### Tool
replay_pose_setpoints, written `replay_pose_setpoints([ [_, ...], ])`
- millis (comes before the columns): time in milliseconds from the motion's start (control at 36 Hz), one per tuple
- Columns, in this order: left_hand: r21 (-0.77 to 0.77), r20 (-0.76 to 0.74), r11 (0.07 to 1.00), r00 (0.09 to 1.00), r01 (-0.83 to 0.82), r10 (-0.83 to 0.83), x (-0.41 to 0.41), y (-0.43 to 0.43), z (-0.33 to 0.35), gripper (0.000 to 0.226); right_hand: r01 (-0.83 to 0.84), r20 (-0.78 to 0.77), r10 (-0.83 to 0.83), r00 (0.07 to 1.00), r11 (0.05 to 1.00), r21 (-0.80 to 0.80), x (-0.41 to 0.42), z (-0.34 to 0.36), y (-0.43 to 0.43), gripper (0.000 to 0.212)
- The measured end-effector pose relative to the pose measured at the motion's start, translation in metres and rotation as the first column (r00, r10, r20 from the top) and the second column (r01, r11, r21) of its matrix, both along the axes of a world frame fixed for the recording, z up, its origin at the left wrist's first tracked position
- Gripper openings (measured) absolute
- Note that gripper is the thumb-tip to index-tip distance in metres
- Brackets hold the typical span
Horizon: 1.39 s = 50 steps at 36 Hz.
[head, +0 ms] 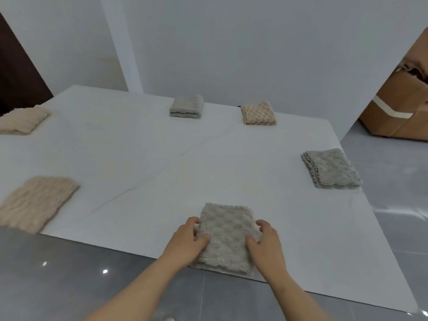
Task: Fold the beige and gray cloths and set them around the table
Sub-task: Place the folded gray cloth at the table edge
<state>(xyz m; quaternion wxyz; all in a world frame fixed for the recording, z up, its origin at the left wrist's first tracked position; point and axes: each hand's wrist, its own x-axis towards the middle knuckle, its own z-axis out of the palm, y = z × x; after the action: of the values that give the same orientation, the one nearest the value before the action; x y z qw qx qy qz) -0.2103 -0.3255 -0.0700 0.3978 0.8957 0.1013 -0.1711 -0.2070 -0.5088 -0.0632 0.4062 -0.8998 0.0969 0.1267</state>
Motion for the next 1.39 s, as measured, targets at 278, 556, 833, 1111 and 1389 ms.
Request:
replay_pose_setpoints([
  [278, -0.020, -0.008, 0.983, 0.983, -0.182, 0.182, -0.007, 0.005, -0.004, 0.028, 0.044, -0.112, -0.019, 0.993, 0.973, 0.226, -0.009, -0.002, 0.011, 0.048],
  [556, -0.070, -0.013, 0.985, 0.988, -0.156, 0.155, 0.001, 0.040, -0.002, 0.029, 0.005, -0.105, 0.022, 0.994, 0.968, 0.250, -0.005, -0.003, 0.044, 0.058],
  [833, -0.090, 0.012, 0.987, 0.991, -0.131, 0.132, -0.004, 0.068, -0.004, 0.030, 0.000, -0.110, 0.031, 0.993, 0.963, 0.270, -0.010, -0.007, 0.067, 0.059],
  [1111, -0.126, 0.040, 0.988, 0.995, -0.091, 0.096, -0.012, 0.081, -0.011, 0.026, 0.056, -0.096, -0.031, 0.995, 0.962, 0.266, -0.014, -0.007, 0.075, 0.059],
  [1389, -0.174, 0.064, 0.977, 0.989, -0.123, 0.136, -0.009, 0.079, -0.014, 0.035, 0.141, -0.129, -0.107, 0.986, 0.944, 0.298, -0.014, -0.015, 0.075, 0.054],
])
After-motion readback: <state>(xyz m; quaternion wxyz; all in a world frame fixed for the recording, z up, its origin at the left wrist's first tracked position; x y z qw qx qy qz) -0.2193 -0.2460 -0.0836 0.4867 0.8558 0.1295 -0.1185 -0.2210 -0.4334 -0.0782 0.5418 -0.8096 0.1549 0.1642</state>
